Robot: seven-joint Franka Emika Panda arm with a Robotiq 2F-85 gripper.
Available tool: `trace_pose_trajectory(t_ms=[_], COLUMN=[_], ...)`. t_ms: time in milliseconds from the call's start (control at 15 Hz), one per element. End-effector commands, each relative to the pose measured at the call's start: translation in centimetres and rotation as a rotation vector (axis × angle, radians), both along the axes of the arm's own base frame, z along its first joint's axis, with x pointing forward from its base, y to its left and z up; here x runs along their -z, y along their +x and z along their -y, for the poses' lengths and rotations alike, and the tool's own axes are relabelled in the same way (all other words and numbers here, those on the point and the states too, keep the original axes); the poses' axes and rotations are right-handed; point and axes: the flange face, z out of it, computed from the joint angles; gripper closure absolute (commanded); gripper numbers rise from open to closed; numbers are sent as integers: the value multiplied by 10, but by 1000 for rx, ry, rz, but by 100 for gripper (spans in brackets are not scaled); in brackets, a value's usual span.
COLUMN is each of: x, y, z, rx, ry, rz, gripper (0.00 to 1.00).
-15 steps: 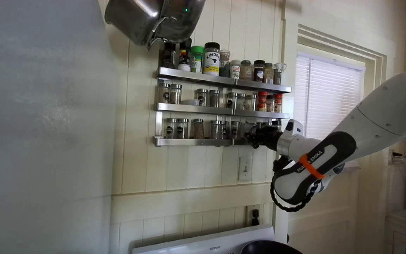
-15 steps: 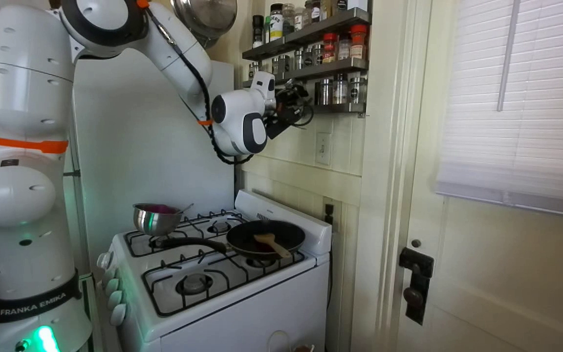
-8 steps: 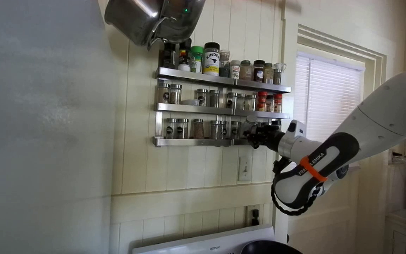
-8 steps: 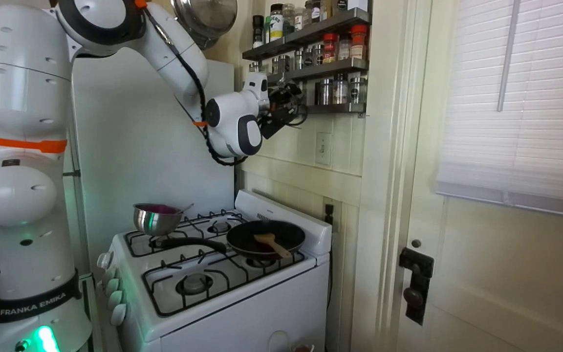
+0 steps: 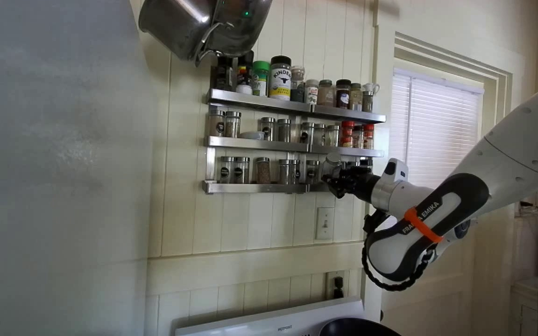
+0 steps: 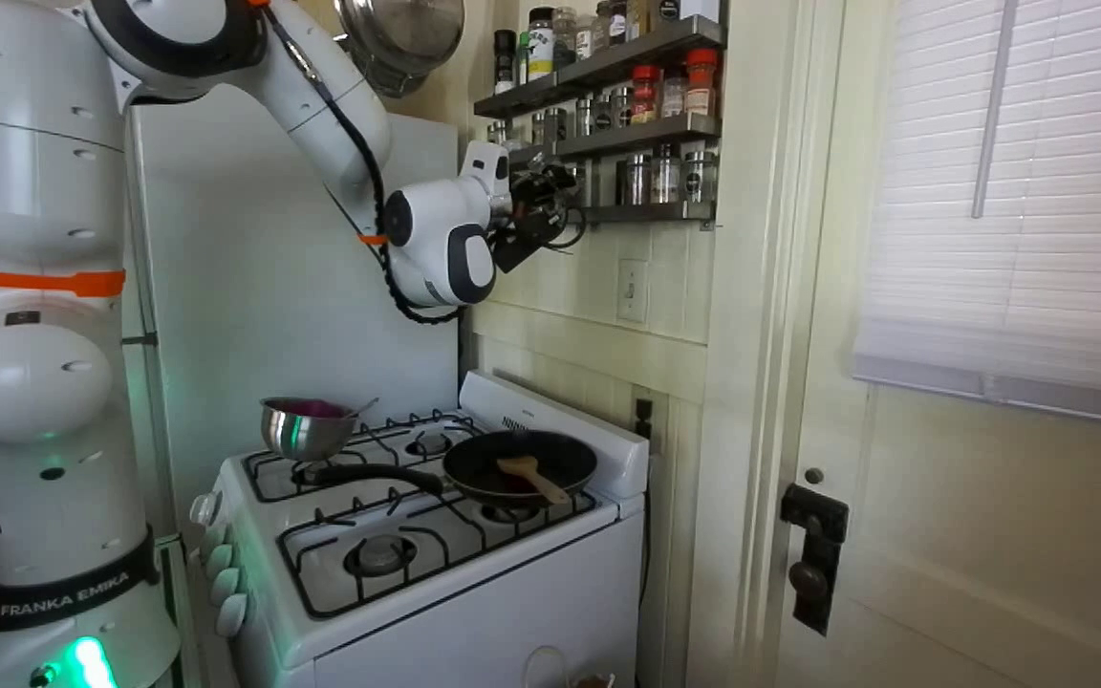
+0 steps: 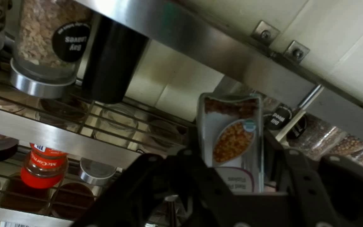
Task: Grab a bottle, then put some spice onto the pan
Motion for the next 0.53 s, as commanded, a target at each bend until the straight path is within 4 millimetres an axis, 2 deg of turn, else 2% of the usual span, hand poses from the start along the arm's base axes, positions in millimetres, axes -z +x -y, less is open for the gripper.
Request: trace_pose_trajectory(t_ms=[0, 467], x=[-4, 0], y=[-21, -46], z=[-5, -7], rx=[32, 191], ry=[37, 140], rz=[-9, -45], gripper=[77, 77])
